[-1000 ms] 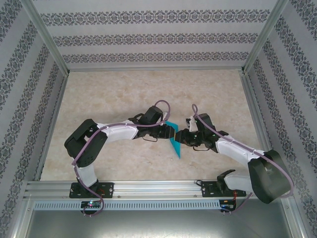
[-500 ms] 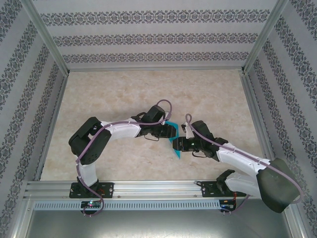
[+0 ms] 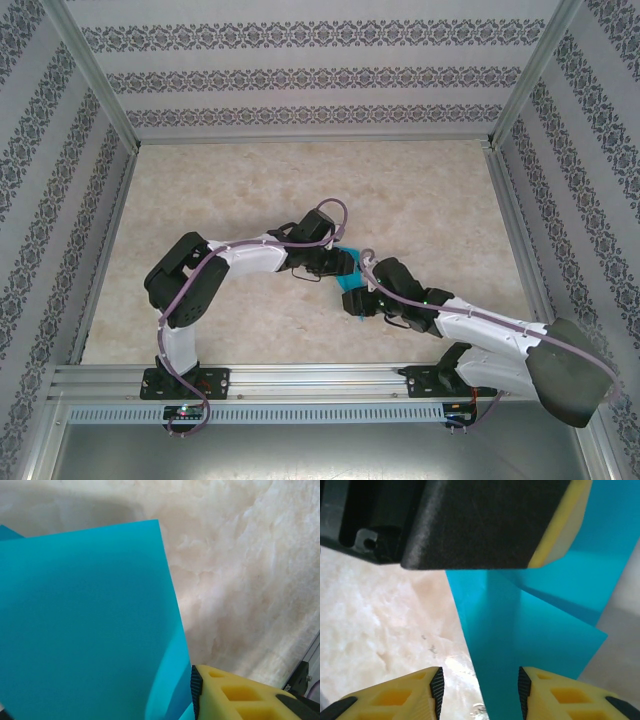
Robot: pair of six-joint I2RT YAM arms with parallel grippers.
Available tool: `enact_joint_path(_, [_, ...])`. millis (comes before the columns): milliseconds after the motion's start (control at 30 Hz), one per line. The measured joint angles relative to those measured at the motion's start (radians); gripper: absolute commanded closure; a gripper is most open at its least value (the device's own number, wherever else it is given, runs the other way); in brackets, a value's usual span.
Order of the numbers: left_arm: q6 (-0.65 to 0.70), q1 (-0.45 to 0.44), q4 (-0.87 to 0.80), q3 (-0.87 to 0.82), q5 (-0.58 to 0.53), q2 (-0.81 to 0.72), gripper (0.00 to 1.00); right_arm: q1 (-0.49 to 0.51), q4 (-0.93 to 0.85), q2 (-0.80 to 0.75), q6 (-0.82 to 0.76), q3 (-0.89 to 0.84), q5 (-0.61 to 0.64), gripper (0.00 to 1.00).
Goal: Fold a paper plane with a square sheet of paper (pick it up from the middle)
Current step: Fold the wing for the fifth time at the center of the table.
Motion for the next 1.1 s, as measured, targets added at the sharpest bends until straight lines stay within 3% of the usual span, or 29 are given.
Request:
enact_joint_path(433, [0.001,0.017,-0.013,0.016,0.011,0.008,0.57,0.121,-0.020,0.099,-0.039,0.048,0.222,0.59])
enact_joint_path(600, [0.003,0.028,-0.020,0.020,0.019,0.018,0.57,0.151,-0.023,0.127,-0.047,0.052,0.280,0.68])
enact_joint_path(867, [0.009,0.039,-0.026,0.021,0.029,0.018,0.56,0.148,-0.019,0.126,-0.027,0.051,0.298,0.84])
enact_joint_path(1100, [0.031,0.045,-0.050,0.023,0.029,0.018,0.53,0.076,0.021,0.080,0.007,0.012,0.233,0.92])
